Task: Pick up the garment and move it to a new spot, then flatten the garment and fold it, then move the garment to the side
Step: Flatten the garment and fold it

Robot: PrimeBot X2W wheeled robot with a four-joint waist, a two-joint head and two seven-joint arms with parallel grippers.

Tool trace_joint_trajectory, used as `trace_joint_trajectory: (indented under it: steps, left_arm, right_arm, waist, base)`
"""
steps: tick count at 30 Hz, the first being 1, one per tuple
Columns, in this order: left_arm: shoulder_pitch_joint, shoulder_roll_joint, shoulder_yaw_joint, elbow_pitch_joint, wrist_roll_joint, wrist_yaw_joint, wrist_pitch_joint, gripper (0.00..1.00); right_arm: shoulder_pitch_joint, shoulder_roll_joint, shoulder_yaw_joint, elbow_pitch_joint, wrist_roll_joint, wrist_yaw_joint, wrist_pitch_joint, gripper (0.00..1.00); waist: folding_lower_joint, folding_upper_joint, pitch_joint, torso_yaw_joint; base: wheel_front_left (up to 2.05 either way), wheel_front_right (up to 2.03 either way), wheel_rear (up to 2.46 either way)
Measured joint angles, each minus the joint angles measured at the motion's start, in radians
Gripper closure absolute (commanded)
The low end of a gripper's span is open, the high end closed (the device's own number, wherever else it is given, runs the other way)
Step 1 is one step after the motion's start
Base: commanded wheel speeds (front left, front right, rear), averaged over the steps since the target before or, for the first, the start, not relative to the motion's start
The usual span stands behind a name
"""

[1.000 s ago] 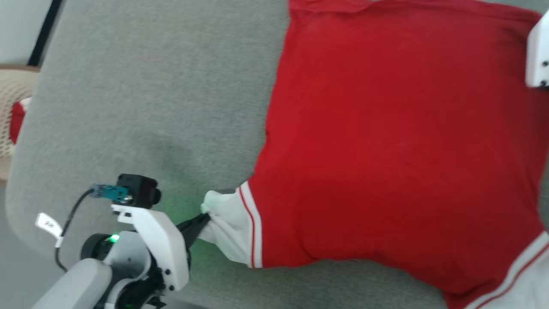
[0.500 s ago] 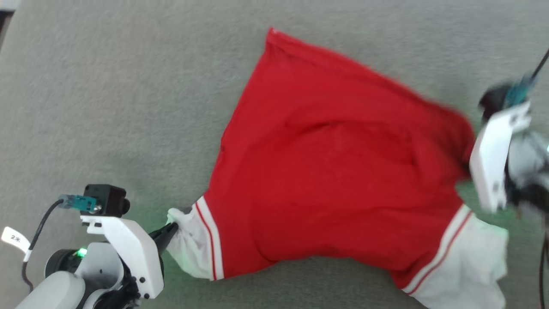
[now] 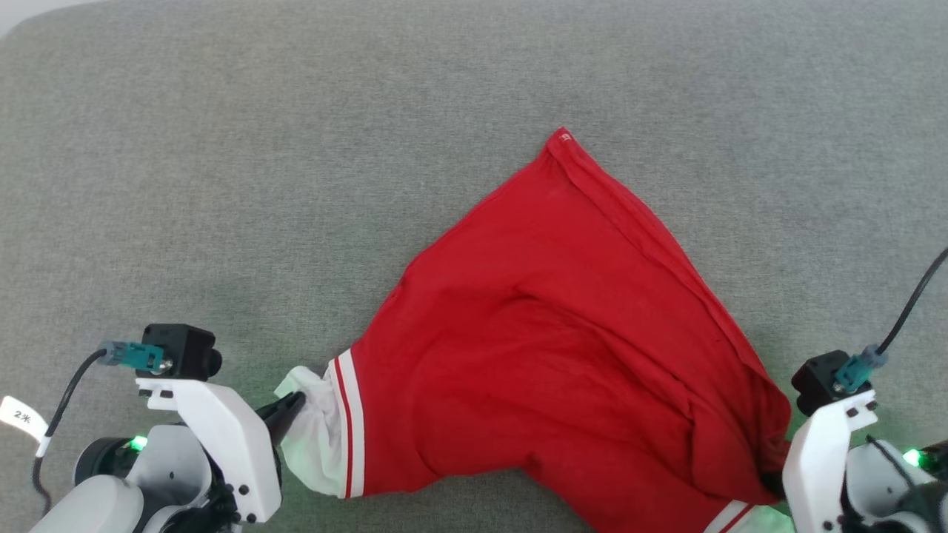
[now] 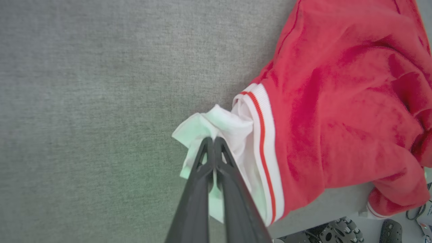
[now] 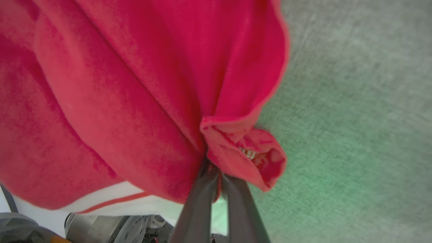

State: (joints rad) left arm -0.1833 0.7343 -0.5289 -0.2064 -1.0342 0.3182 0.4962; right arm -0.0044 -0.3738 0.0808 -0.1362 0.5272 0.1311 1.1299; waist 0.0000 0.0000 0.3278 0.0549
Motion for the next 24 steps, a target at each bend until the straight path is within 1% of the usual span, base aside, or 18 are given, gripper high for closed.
trace_joint_trajectory:
  steps: [1,2,3,4,8,11,14,17,20,24]
  left_arm:
    - [-0.003,-0.002,0.0,0.0,-0.002,-0.001,0.0,1.0]
    - [-0.004,-0.002,0.0,0.001,-0.002,-0.002,0.0,1.0]
    - [-0.005,-0.002,0.0,0.005,-0.002,-0.002,0.0,1.0]
    - [-0.008,-0.003,-0.001,0.007,-0.002,-0.004,0.0,1.0]
    - [-0.016,-0.005,0.001,0.012,-0.002,-0.009,-0.001,1.0]
    - [-0.016,-0.005,0.004,0.015,-0.002,-0.009,-0.008,1.0]
    - [-0.011,-0.003,0.009,0.012,-0.004,-0.006,-0.011,1.0]
    - [0.0,0.0,0.014,0.005,-0.005,-0.001,-0.015,1.0]
    - [0.004,0.001,0.015,-0.001,-0.005,-0.001,-0.018,1.0]
    - [0.003,-0.002,0.012,-0.007,-0.005,0.0,-0.02,1.0]
  right_arm:
    - [0.001,0.008,0.003,0.018,-0.025,0.001,-0.038,0.92]
    - [0.001,0.022,0.0,0.04,-0.046,0.004,-0.078,0.64]
    - [0.0,0.038,-0.009,0.064,-0.059,0.005,-0.114,0.57]
    - [-0.002,0.047,-0.011,0.084,-0.075,0.006,-0.14,0.0]
    - [-0.009,0.059,-0.002,0.098,-0.076,0.01,-0.175,0.0]
    - [-0.006,0.06,-0.006,0.071,-0.068,0.01,-0.174,0.0]
    - [-0.006,0.056,-0.032,-0.001,-0.065,0.008,-0.156,0.0]
    - [-0.026,0.05,-0.094,-0.1,-0.067,0.0,-0.131,0.0]
    - [-0.03,0.068,-0.136,-0.199,-0.075,0.0,-0.103,0.0]
    - [-0.072,0.074,-0.153,-0.29,-0.091,0.0,-0.094,0.0]
  waist:
    - [0.0,0.0,0.002,0.0]
    - [0.0,0.0,0.003,0.001]
    - [0.0,0.0,0.005,0.001]
    - [0.0,0.0001,0.006,0.002]
    - [0.0,0.0001,0.005,0.003]
    - [0.0,0.0,0.001,-0.001]
    - [0.0,0.0,-0.002,-0.007]
    - [0.0,0.0,-0.003,-0.012]
    - [0.0,0.0,-0.002,-0.009]
    - [0.0,0.0,0.001,0.004]
  base:
    - [0.0,0.0,0.0]
    - [0.0,0.0,0.0]
    - [0.0,0.0,0.0]
    - [0.0,0.0,0.0]
    - [0.0,0.0,0.0]
    - [0.0,0.0,0.0]
    - [0.0,0.0,0.0]
    - [0.0,0.0,0.0]
    - [0.0,0.0,0.0]
    - [0.0,0.0,0.0]
